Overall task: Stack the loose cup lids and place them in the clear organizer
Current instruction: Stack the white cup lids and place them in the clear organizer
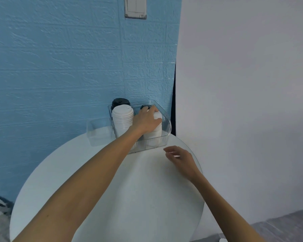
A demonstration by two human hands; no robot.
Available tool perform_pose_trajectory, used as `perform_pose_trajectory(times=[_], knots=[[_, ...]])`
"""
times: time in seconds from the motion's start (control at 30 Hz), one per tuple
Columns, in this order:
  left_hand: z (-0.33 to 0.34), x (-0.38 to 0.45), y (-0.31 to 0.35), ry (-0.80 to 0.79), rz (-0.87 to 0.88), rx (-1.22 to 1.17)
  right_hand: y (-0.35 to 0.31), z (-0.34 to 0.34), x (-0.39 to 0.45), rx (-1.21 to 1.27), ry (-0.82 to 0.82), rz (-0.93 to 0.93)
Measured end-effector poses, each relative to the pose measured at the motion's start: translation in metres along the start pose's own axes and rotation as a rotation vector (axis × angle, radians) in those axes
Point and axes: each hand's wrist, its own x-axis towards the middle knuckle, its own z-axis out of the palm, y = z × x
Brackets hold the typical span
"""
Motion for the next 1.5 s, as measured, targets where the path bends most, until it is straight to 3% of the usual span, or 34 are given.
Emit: perform_pose_trajectory(times=[0.17, 0.33, 0.6, 1.13, 1.5], knots=[[-0.006, -0.007, 0.011, 0.168, -0.006, -0.116, -0.016, -0.013, -0.004, 0.034, 0.046, -0.029], [-0.010, -0.054, 0.034, 0.429, 0.153, -0.361, -0.029, -0.030, -0.015, 0.073, 0.097, -0.039], [-0.014, -0.109, 0.107, 0.327, 0.129, -0.841, -0.051, -0.076, -0.055, 0.112, 0.267, -0.086], [0.069, -0.167, 0.319, 0.006, 0.175, -1.189, -0.019, -0.230, -0.188, 0.079, 0.669, 0.050], [0.162, -0.159, 0.370, -0.132, 0.122, -1.208, 0.069, -0.272, -0.190, 0.114, 0.740, 0.147]])
